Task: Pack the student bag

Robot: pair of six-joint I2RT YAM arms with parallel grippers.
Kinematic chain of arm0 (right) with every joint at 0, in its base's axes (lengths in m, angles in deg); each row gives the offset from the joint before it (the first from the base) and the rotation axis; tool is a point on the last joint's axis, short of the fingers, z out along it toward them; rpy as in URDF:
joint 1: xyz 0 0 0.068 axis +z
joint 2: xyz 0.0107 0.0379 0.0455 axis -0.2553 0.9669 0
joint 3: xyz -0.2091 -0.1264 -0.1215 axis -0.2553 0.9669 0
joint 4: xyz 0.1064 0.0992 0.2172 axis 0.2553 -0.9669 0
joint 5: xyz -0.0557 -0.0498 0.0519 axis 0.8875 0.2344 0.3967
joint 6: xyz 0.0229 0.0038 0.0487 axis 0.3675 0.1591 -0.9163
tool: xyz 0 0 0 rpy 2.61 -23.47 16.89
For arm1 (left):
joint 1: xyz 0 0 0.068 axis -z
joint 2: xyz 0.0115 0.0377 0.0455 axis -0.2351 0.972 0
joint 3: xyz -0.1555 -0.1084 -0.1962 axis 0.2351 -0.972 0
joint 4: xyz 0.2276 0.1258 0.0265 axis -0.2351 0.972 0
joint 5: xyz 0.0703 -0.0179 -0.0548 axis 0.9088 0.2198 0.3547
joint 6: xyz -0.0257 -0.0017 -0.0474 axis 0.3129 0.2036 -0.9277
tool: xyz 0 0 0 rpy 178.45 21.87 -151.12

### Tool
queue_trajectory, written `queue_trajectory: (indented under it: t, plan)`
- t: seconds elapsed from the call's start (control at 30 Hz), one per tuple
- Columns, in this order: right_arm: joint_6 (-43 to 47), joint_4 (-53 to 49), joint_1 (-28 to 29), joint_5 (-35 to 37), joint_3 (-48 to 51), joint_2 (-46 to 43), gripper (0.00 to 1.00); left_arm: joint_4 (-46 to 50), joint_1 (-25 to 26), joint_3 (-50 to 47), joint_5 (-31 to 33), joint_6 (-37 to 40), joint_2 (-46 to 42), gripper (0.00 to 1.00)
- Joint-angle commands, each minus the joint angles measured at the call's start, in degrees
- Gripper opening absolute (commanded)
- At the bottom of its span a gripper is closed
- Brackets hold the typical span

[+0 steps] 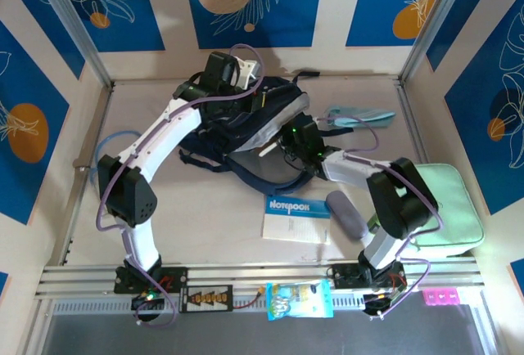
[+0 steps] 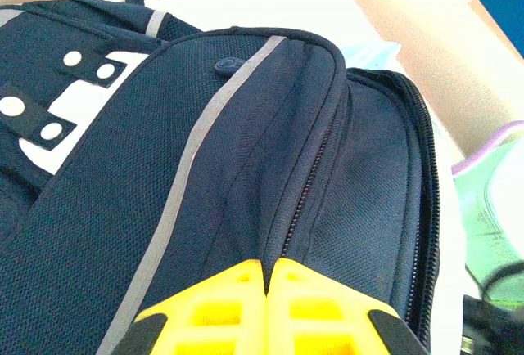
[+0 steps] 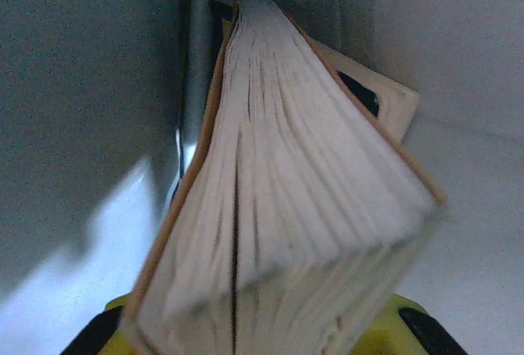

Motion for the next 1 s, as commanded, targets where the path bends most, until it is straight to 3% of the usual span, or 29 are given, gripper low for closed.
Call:
queue_trajectory:
  t: [0.0,0.2,0.3,0.43,0.53,0.77,0.97]
  plan:
    - [-2.47,8.08,-0.61,-1.68,-4.23,5.15,0.1,-3.28,-1.17,3.58,-3.1,-1.55,-1.01,0.0]
    - [-7.97,10.42,-0.59,-3.53,-10.11,13.81,0.16,-3.48,-2.27,3.87,-4.84,-3.47,-1.03,0.0]
    - [-8.09,8.78,-1.3,-7.95,-14.41,17.02,0.24,-3.53,-2.58,3.96,-5.01,-3.48,-1.05,0.0]
    - [-6.44,7.87,-1.21,-11.03,-14.88,16.32,0.5,-3.0,-3.13,3.64,-3.91,-3.04,-0.87,0.0]
    - [-7.41,0.43,-2.35,-14.29,-14.35,13.33,0.67,-2.78,-3.73,3.47,-3.66,-2.8,-0.69,0.0]
    - [-9.94,-7.62,-4.07,-19.3,-8.56,3.71,0.69,-2.56,-4.89,2.03,-0.76,0.15,-0.43,0.0]
    - [-10.41,-10.37,-5.21,-20.61,-3.02,-4.54,0.69,-1.24,-6.31,1.08,1.7,7.08,0.37,0.0]
